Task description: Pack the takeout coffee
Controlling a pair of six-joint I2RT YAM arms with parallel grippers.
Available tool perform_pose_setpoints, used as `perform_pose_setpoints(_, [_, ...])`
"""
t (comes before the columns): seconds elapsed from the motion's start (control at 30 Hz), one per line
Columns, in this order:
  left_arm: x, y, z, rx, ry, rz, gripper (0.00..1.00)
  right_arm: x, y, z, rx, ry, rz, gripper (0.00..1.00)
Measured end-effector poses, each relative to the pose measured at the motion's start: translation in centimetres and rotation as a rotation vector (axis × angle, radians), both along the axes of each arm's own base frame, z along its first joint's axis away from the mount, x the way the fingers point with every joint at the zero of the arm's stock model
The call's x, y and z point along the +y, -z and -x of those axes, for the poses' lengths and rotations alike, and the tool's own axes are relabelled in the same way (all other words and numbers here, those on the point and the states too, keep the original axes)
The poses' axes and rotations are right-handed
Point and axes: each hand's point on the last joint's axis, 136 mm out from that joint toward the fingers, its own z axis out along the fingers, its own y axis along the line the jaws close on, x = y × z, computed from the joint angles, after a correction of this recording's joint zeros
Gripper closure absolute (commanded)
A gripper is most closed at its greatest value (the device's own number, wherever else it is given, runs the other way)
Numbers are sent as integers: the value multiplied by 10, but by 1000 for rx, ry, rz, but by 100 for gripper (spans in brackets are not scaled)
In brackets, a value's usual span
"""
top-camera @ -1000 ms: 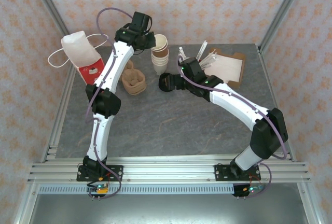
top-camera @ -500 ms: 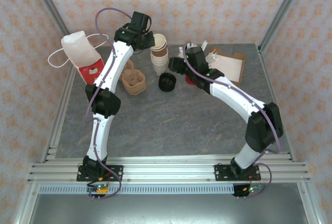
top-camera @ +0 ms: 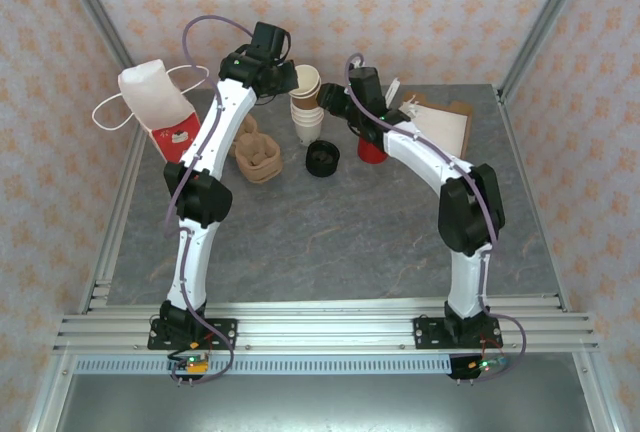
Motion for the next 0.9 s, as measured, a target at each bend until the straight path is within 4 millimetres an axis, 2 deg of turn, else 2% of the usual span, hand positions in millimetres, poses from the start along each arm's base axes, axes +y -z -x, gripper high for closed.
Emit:
perform_pose_setpoints(0.13, [0,0,0,0,1,1,92,1,3,-4,10,-7,-11,51])
perform_pose_setpoints(0.37, [-1,0,0,2,5,9,93,6,-5,-10,-6,-20,-27,51])
perform_pose_setpoints(0.67, [2,0,-1,4,2,15,95,7,11,-16,25,-17,-14,55])
perform_pose_setpoints(0.9, [1,0,0,5,5,18,95,4,13,-16,35,-10,-6,56])
